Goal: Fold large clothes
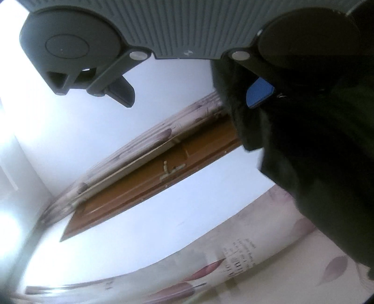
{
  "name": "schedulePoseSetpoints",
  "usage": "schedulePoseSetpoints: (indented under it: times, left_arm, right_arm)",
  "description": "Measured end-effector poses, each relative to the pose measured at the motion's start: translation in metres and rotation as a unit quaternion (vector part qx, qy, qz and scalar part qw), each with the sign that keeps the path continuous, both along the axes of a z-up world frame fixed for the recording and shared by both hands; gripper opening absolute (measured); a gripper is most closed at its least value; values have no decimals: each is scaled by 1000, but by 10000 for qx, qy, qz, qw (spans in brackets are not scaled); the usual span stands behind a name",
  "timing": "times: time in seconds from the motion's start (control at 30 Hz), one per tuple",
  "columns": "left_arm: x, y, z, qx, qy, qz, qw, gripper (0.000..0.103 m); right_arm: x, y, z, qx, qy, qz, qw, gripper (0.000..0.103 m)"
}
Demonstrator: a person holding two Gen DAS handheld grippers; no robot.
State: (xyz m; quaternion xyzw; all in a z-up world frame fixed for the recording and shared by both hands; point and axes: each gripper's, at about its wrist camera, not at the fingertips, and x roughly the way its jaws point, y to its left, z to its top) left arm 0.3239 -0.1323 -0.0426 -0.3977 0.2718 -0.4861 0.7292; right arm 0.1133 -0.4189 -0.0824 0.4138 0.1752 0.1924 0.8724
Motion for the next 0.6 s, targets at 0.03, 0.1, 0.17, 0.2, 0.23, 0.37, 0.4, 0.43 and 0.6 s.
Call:
schedulePoseSetpoints:
  times: [0.03, 0.1, 0.17, 0.2, 0.23, 0.37, 0.4, 0.43, 0.6]
  left_arm:
    - [-1, -2, -2, -79, -30, 41, 10000, 99]
    - [-8, -4, -4, -256, -84, 113, 9996, 96]
    - [-19, -4, -2, -317, -284, 258, 9988, 96]
    - [-23, -3, 0, -350, -355, 306, 9983, 96]
    - [-24, -2, 0, -350, -387, 325, 9981, 96]
    - [-29, -4, -1, -339, -364, 453, 9977, 96]
    - [-31, -1, -1, -415, -322, 499, 9974, 96]
    - [-37, 2, 1, -474, -321, 536, 9969, 97]
    - [-60, 40, 16, -610, -534, 871, 9929, 100]
  right_arm:
    - [12, 16, 10, -66, -67, -17, 10000, 96]
    - [29, 14, 19, -186, -38, -46, 9998, 101]
    - [48, 10, 25, -302, 13, -7, 9995, 101]
    - [55, 10, 26, -371, 33, 46, 9993, 101]
    - [63, 14, 26, -446, 83, 99, 9989, 101]
    - [92, 32, 15, -986, 424, 240, 9939, 35]
    - [97, 36, 9, -1059, 422, 196, 9933, 34]
    - [101, 36, 5, -1165, 412, 149, 9922, 31]
    - [115, 20, -11, -1344, 653, -146, 9887, 25]
